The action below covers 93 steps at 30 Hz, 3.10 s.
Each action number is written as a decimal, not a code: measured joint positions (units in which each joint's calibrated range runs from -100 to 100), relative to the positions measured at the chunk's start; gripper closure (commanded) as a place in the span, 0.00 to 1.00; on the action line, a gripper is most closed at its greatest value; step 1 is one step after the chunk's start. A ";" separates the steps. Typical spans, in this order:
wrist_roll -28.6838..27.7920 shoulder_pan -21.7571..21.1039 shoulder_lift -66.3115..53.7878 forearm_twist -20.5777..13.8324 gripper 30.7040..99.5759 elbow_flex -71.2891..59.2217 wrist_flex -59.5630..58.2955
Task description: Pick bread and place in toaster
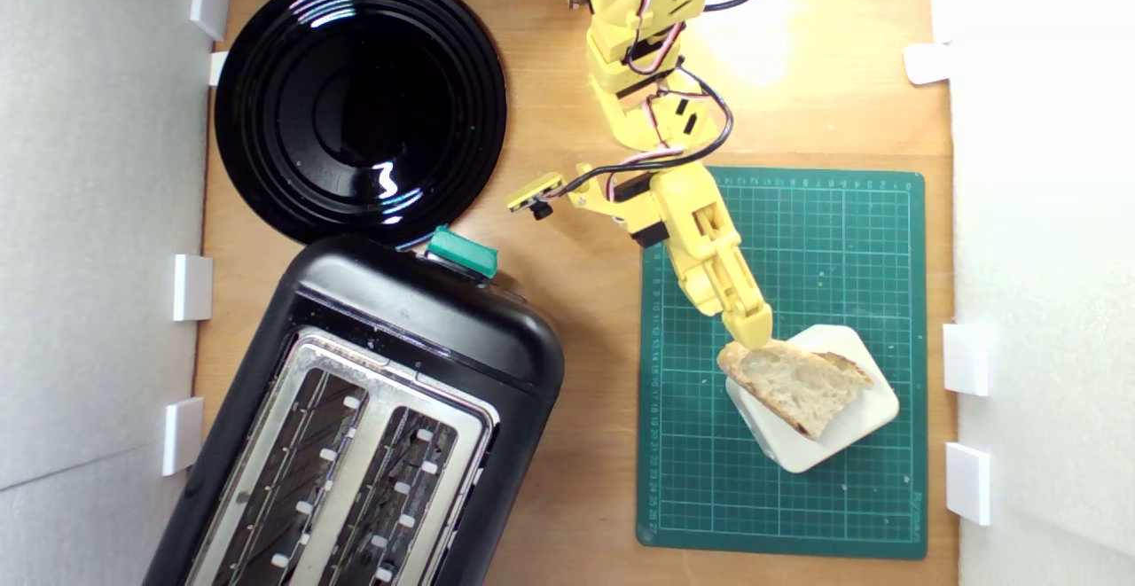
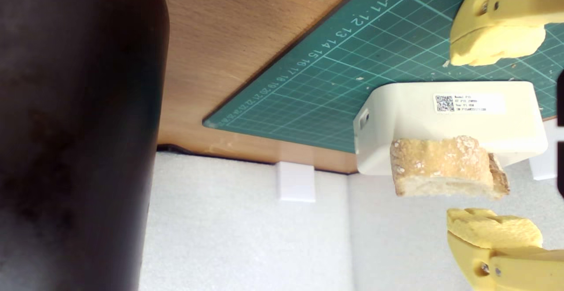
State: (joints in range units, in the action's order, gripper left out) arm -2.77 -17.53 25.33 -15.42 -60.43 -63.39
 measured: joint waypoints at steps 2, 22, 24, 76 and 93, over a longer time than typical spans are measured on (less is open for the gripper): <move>0.00 -0.18 0.34 0.00 0.01 1.11 0.00; 0.00 -1.83 7.14 0.00 0.02 11.19 0.00; 0.00 -1.83 7.48 0.00 0.02 11.74 0.00; -1.76 -2.65 11.34 0.00 0.37 19.69 0.00; -1.86 -2.56 11.17 3.82 0.67 19.69 -0.08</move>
State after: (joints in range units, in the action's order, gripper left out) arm -4.63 -20.09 36.50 -11.59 -40.73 -63.47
